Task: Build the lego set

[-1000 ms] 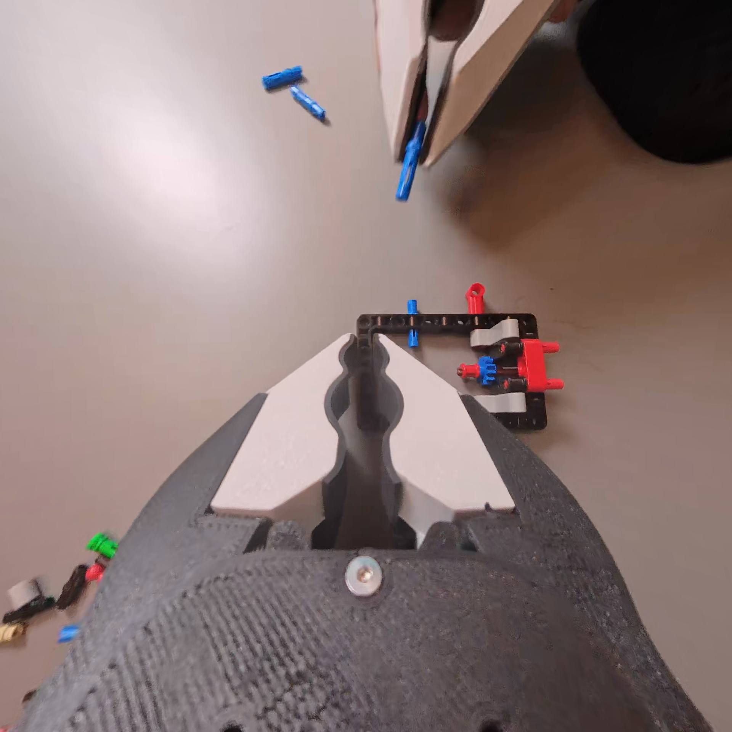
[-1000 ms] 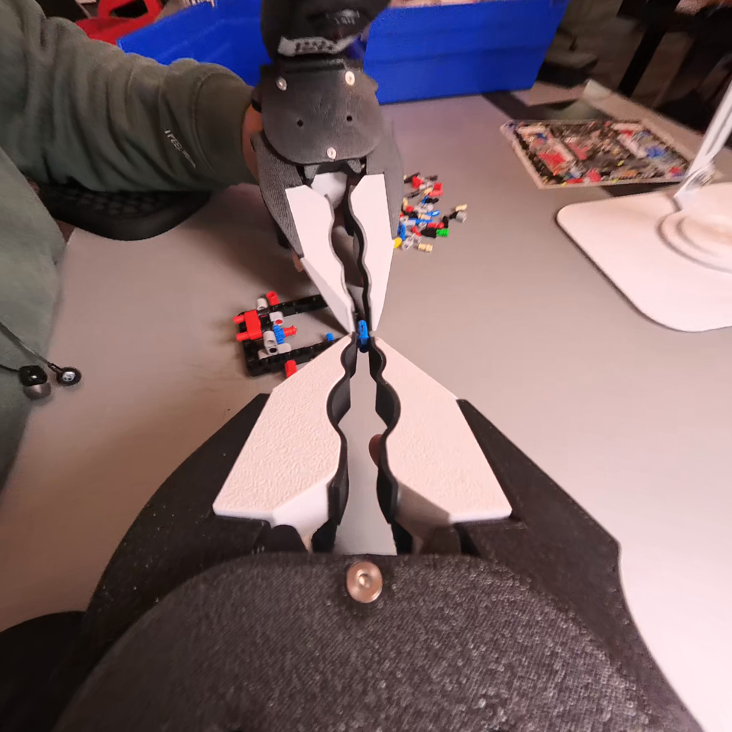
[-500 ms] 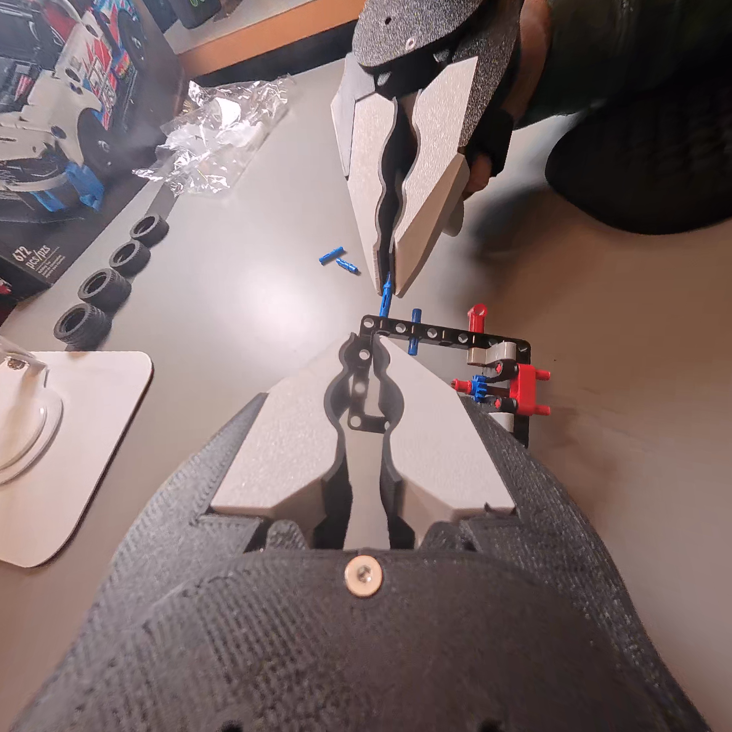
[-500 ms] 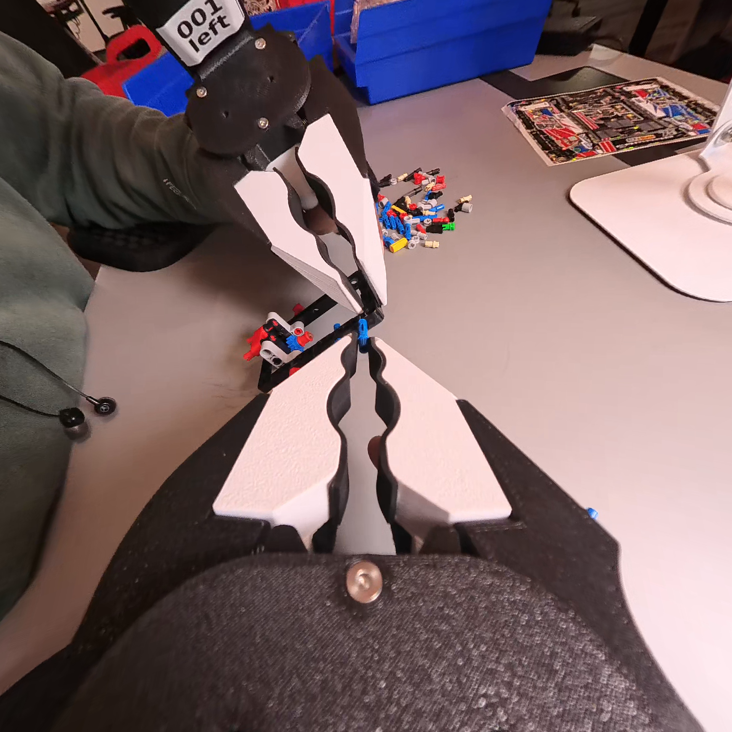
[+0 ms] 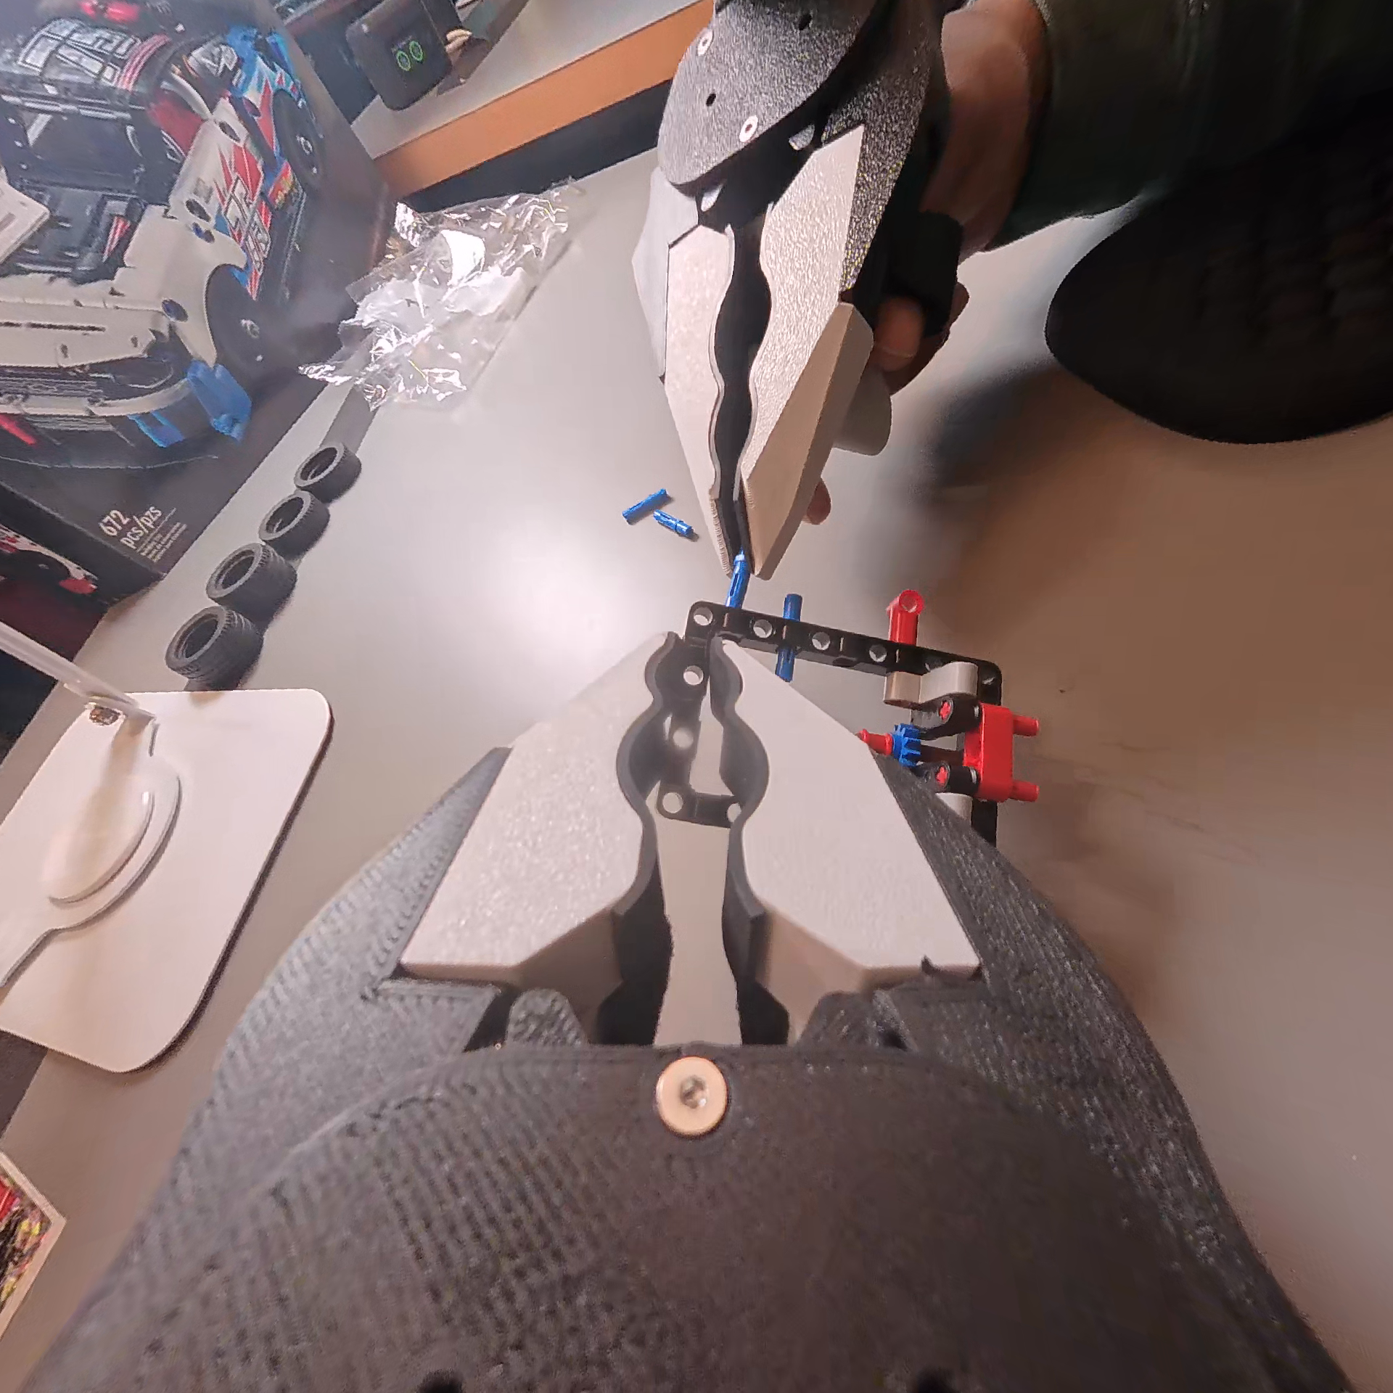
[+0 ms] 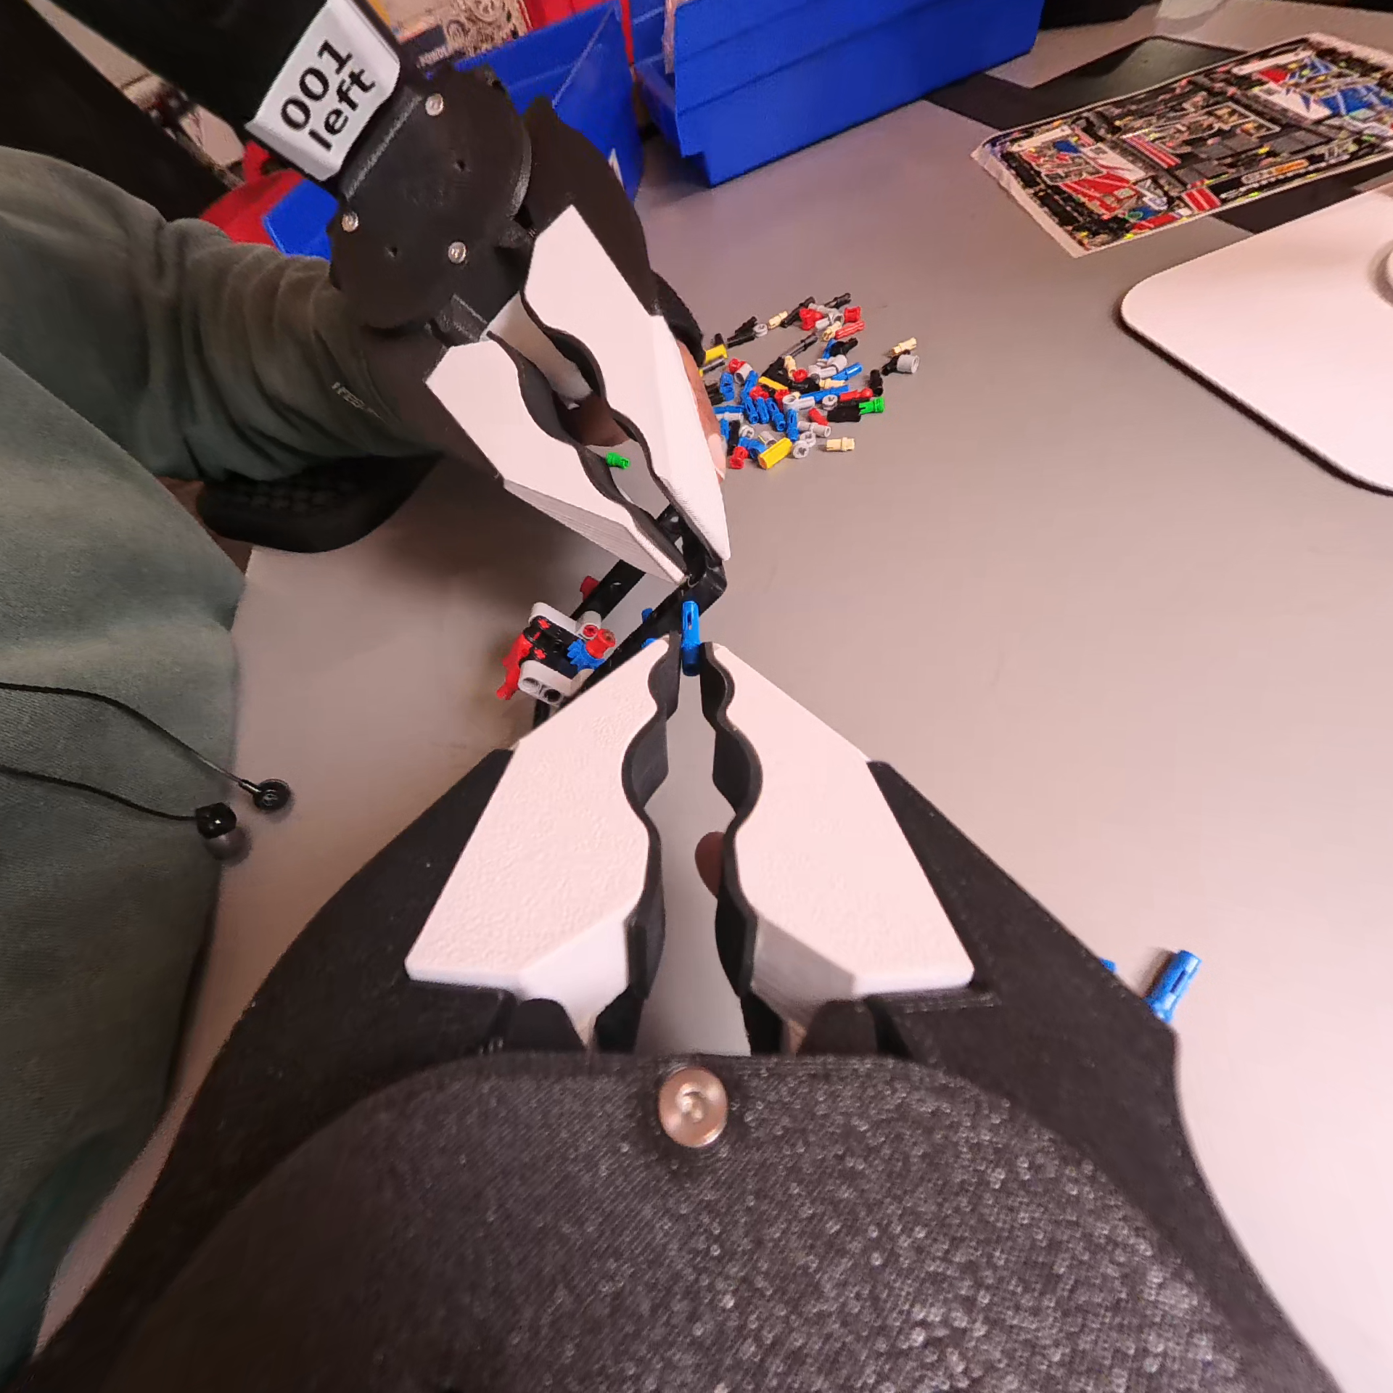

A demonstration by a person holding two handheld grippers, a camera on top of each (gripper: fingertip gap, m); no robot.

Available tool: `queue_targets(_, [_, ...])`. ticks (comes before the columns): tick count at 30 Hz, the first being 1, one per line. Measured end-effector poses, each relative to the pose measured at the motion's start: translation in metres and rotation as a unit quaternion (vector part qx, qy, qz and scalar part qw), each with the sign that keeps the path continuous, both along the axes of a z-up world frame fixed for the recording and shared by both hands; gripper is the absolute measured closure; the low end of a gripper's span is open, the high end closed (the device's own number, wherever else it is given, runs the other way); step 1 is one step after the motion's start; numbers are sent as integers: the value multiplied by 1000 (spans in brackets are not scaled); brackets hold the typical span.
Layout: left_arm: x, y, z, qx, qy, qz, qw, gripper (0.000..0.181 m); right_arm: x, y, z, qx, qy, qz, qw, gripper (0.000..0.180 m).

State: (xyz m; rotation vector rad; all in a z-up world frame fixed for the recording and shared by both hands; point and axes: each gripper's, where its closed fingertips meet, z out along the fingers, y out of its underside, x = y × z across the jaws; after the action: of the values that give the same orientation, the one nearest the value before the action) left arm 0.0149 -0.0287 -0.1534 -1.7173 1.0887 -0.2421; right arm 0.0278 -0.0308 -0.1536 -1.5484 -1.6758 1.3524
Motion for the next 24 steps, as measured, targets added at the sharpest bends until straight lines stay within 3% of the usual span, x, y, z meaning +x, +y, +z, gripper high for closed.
queue_targets(1, [0,0,0,-1,-1,0,1000,176,0,0,0,-9,-1,0,1000,177])
queue_targets(14, [11,-11,-3,0,18,-25,1000,175,0,-8,1,-110,-9,20,994,178])
queue_targets(16, [14,-10,-6,11,39,-22,999,176,1,-9,-7,-78,-32,19,996,178])
queue_targets(24, [6,-3,8,-14,-25,-7,1000,175,-3,2,13,-120,36,-2,992,178])
